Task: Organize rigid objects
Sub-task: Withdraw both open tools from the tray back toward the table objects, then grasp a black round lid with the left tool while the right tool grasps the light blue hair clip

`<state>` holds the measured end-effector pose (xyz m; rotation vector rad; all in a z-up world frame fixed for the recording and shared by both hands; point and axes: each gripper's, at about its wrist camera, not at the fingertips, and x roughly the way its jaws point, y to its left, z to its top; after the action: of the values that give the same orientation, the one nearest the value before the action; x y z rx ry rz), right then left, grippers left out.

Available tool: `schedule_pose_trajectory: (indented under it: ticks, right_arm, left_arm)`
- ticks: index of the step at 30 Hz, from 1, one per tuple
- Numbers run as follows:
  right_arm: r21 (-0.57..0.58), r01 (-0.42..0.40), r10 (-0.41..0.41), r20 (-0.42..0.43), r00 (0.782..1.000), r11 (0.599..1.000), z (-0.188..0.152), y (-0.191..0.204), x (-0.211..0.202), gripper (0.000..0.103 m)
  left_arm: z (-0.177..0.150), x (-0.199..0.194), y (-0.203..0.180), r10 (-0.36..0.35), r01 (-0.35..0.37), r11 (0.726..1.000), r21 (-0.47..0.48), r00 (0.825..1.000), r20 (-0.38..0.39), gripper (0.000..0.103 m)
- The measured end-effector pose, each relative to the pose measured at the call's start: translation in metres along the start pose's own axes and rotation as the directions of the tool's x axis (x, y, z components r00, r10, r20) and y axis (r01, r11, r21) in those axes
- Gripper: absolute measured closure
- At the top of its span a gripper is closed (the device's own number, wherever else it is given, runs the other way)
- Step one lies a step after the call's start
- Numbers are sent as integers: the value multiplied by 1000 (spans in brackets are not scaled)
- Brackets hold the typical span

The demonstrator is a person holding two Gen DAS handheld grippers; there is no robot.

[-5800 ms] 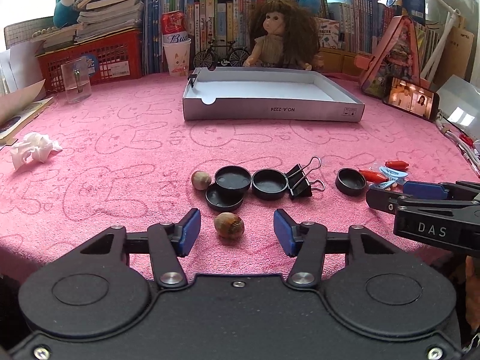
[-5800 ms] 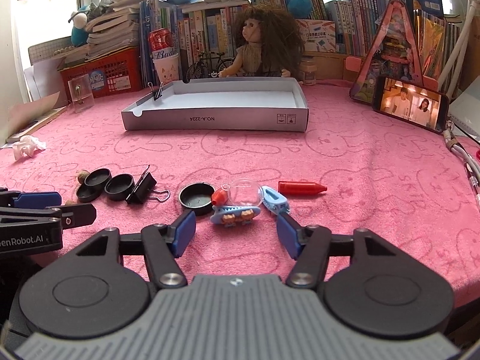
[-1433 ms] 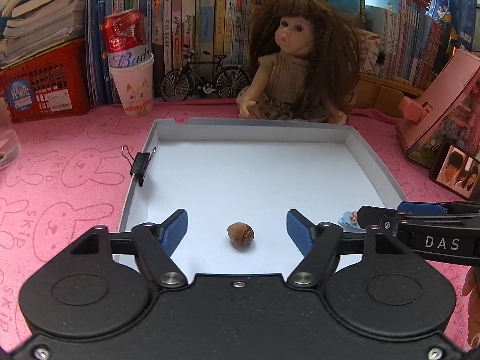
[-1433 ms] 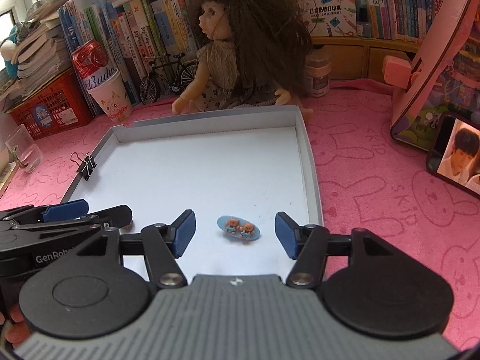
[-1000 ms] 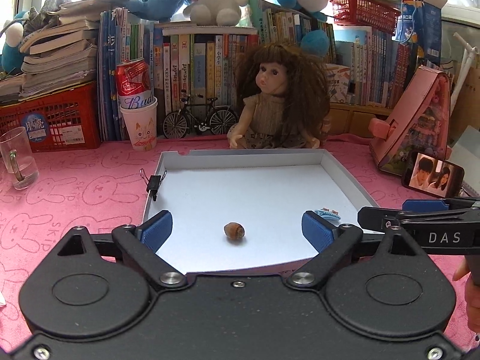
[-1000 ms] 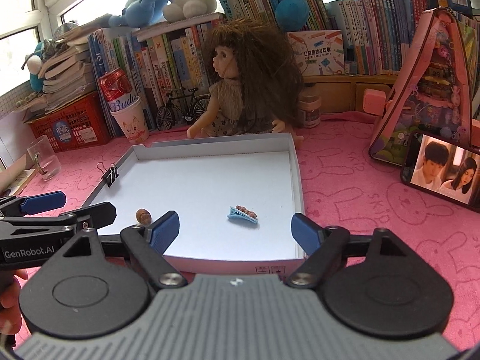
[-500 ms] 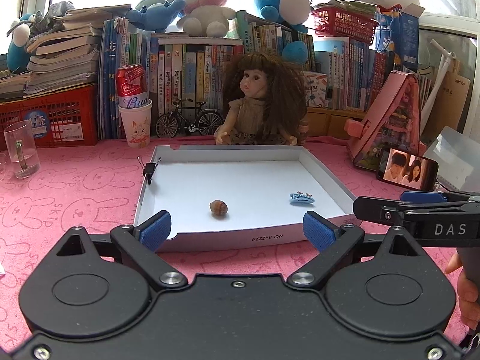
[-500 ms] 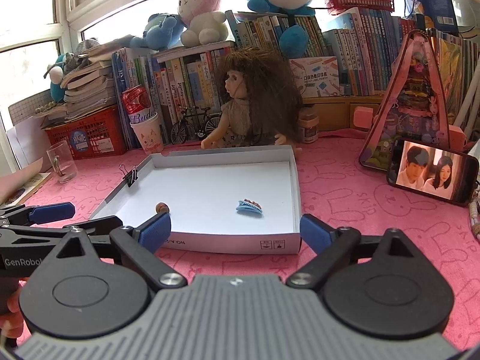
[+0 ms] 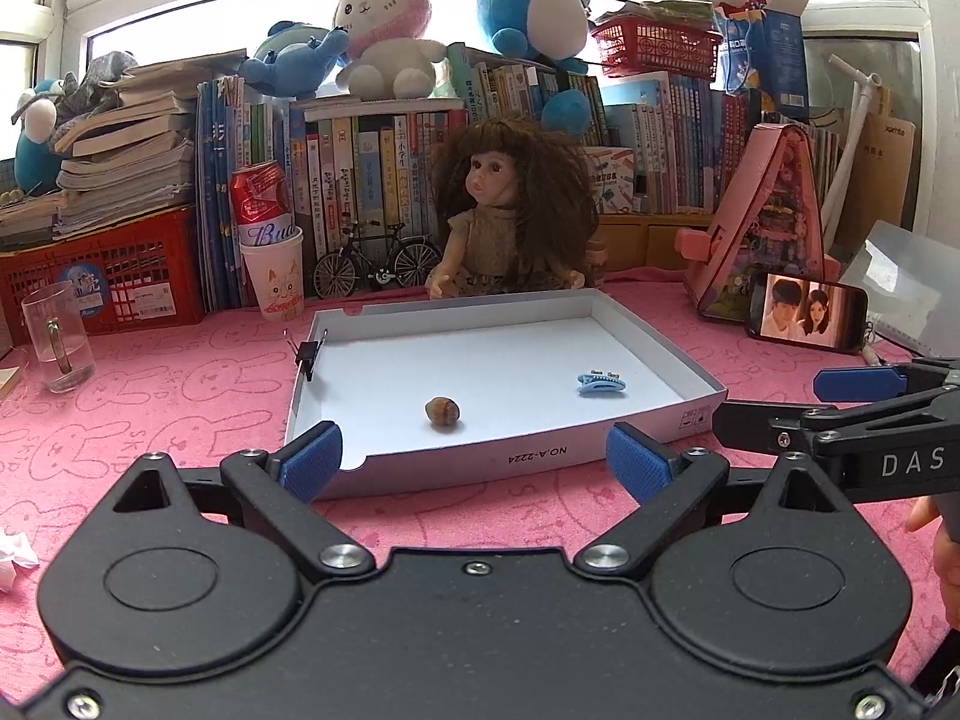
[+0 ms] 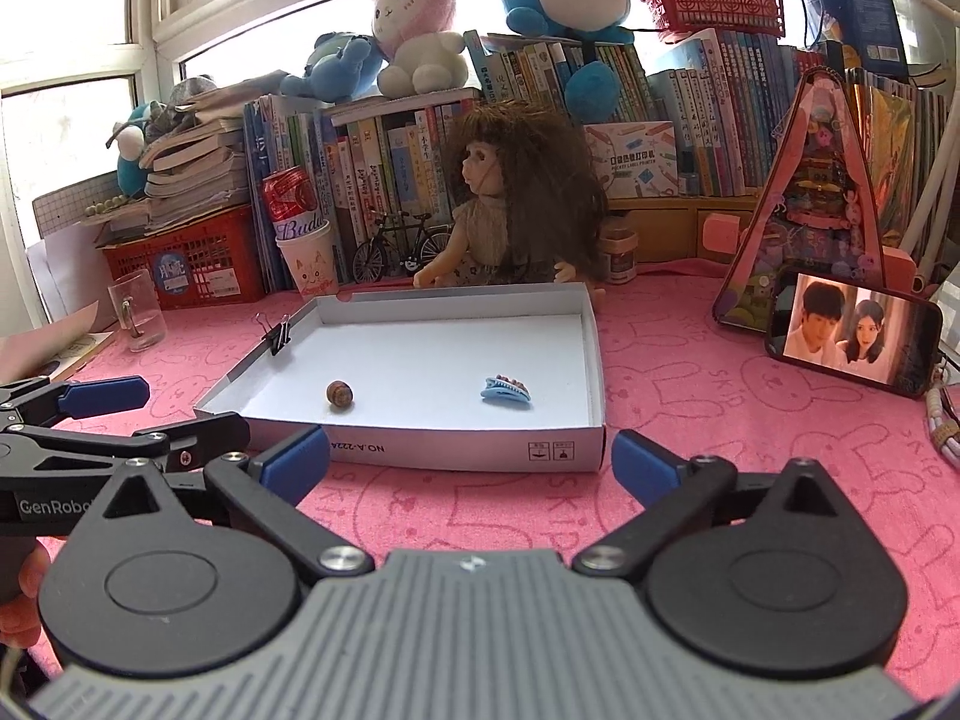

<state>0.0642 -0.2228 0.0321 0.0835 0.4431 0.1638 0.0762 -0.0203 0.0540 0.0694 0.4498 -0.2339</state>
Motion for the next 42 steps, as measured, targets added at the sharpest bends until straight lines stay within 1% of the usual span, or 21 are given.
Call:
schedule_pose_trajectory:
  ticks: [13,18,26,37,42]
  right_arm:
    - [35,40,-40,14,999,999,-27,-8,-13,0]
    - [40,59,-60,11,998,997,-39,-10,-17,0]
    - [35,86,-87,33,996,996,-54,-11,-27,0]
    - [66,91,-92,19,996,994,-69,-16,-32,0]
    - [55,95,-96,15,995,994,-76,-15,-37,2]
  left_arm:
    - [-27,-18,0,-30,30,1000,-3,999,-12,9]
    - [-37,-23,0,-29,29,1000,2,1000,-11,9]
    - [-52,-34,3,-29,29,999,14,1000,-1,9]
    - [-67,-49,8,-16,16,1000,13,1000,2,11]
    - [-76,-56,10,-5,5,1000,17,1000,-10,18]
